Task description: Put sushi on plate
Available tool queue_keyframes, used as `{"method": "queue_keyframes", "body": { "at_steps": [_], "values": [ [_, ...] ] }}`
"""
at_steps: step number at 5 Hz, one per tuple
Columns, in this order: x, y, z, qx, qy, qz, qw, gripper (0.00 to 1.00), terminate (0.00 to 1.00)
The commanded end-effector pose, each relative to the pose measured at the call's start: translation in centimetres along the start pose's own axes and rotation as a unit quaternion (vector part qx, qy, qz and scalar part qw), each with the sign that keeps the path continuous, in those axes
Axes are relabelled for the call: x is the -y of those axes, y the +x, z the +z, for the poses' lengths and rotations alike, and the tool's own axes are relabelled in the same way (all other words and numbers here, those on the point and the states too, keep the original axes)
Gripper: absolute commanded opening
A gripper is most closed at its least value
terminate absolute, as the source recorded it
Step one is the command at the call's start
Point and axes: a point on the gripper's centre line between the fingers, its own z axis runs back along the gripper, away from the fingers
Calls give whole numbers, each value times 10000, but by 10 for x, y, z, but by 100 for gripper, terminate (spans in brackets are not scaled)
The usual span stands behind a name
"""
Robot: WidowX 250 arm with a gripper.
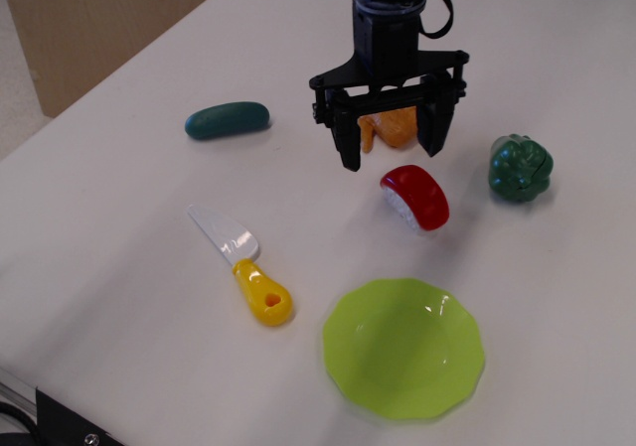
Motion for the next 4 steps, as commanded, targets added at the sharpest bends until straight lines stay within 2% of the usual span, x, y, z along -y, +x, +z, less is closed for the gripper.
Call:
{"method": "queue_keyframes", "body": {
  "at_steps": [1, 2, 3, 4],
  "values": [
    [10, 13, 0, 351, 77, 258, 9990, 100, 0],
    [14, 14, -6, 370, 113, 350, 9986, 100, 0],
    [12, 15, -17, 297, 267, 376, 9985, 100, 0],
    [11, 15, -23, 280, 247, 416, 9984, 100, 0]
  ]
}}
